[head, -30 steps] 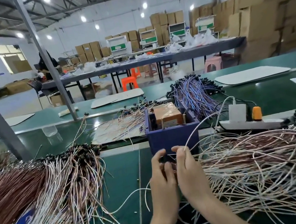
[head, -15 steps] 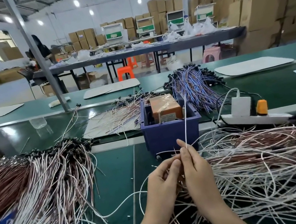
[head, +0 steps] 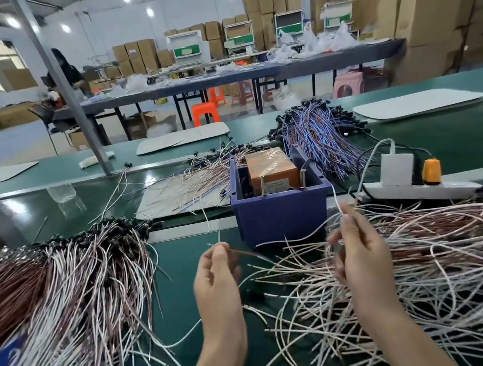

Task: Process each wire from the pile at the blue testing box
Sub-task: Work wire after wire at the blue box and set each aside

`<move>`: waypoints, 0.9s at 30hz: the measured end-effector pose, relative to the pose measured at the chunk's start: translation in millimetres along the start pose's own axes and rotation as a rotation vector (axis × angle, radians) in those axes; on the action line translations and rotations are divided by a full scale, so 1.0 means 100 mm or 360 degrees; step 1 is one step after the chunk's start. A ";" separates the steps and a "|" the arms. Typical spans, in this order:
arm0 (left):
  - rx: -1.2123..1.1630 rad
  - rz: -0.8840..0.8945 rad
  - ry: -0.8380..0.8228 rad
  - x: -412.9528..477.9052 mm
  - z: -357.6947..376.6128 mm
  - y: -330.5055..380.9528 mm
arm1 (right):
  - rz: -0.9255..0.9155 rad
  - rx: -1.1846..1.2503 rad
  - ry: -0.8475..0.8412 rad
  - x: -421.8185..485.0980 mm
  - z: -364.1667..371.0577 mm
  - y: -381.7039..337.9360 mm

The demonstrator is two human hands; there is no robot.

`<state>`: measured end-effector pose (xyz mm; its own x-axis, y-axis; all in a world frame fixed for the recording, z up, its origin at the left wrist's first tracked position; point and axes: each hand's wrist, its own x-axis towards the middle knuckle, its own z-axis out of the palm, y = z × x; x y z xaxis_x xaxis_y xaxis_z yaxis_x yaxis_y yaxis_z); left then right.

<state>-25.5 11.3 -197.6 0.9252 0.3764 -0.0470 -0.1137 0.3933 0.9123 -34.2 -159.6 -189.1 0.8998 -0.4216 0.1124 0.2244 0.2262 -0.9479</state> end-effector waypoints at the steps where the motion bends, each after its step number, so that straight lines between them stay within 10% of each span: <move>1: -0.0072 0.0009 0.0018 0.02 -0.01 0.02 | -0.0019 -0.0050 -0.0001 -0.01 0.00 0.02; 11: 0.0115 -0.0040 -0.0186 0.03 -0.02 -0.01 | -0.0103 -0.0560 0.0011 -0.24 0.03 0.15; 27: 0.0838 0.0809 -0.0066 0.31 0.51 0.09 | -0.0026 -0.0819 0.0037 -0.48 0.14 0.15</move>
<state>20.4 -16.3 -170.0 0.8186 0.3693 0.4399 -0.3531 -0.2806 0.8925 -69.2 -124.0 -204.7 0.8878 -0.4422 0.1272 0.0198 -0.2395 -0.9707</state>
